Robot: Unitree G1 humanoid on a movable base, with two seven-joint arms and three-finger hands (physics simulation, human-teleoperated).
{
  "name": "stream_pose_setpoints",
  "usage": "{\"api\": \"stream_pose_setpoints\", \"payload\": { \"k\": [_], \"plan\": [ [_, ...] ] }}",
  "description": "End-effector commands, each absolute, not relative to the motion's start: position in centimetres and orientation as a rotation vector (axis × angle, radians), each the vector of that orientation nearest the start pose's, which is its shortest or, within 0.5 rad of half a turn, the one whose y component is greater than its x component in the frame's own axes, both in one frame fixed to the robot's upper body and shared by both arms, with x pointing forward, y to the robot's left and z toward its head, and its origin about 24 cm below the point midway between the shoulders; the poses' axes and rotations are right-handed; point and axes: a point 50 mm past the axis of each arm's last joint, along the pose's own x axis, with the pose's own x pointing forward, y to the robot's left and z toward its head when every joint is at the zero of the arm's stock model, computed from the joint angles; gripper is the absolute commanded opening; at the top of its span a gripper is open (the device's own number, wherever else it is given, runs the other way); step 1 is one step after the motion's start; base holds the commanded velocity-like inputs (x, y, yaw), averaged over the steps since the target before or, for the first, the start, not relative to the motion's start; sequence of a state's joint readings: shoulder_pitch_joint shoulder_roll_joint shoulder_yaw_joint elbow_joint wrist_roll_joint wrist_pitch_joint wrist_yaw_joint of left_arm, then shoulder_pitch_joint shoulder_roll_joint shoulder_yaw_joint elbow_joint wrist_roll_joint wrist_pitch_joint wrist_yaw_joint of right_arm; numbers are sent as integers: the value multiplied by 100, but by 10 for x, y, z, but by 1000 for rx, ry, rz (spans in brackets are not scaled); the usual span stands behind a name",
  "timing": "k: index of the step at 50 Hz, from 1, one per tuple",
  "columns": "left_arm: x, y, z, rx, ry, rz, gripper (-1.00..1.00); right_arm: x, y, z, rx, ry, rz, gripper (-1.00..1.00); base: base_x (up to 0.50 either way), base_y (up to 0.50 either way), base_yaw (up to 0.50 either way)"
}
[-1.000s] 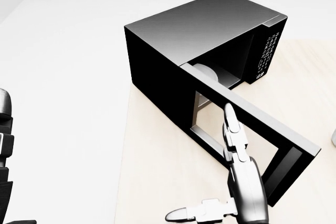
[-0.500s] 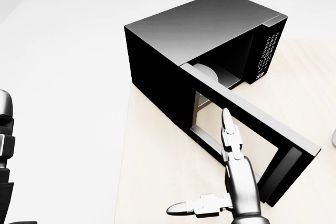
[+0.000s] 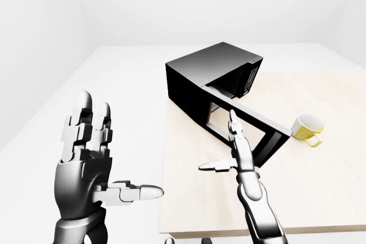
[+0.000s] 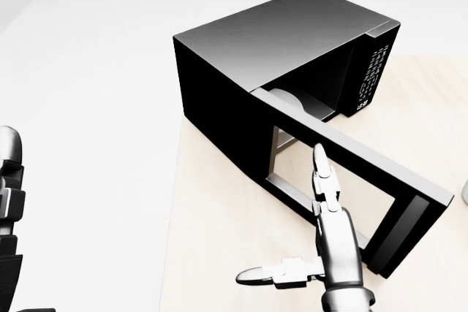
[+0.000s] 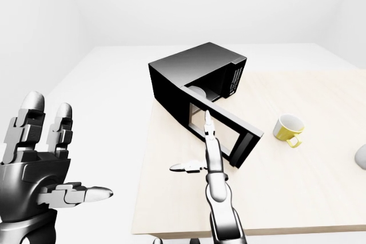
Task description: Close the microwave.
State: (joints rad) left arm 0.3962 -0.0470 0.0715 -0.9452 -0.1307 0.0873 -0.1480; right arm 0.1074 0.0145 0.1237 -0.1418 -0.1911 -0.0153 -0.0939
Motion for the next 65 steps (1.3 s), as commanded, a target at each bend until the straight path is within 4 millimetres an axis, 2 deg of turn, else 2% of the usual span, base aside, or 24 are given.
{"api": "stream_pose_setpoints", "payload": {
  "k": [1, 22, 43, 50, 60, 65],
  "plan": [
    [149, 169, 169, -39, -487, -5, 100, 241, -126, 53, -158, -71, -15, 100, 0, 0, 0],
    [147, 169, 172, -39, -502, -5, 100, 256, -130, 54, -155, -66, -38, 100, 0, 0, 0],
    [145, 170, 173, -38, -506, -4, 100, 286, -141, 63, -153, -66, -81, 100, 0, 0, 0],
    [145, 170, 173, -38, -505, -4, 100, 297, -151, 68, -132, -63, -108, 100, 0, 0, 0],
    [144, 169, 174, -40, -512, -6, 100, 310, -148, 71, -138, -65, -110, 100, 0, 0, 0],
    [144, 170, 175, -39, -516, -5, 100, 321, -141, 81, -143, -78, -99, 100, 0, 0, 0]
  ]
}}
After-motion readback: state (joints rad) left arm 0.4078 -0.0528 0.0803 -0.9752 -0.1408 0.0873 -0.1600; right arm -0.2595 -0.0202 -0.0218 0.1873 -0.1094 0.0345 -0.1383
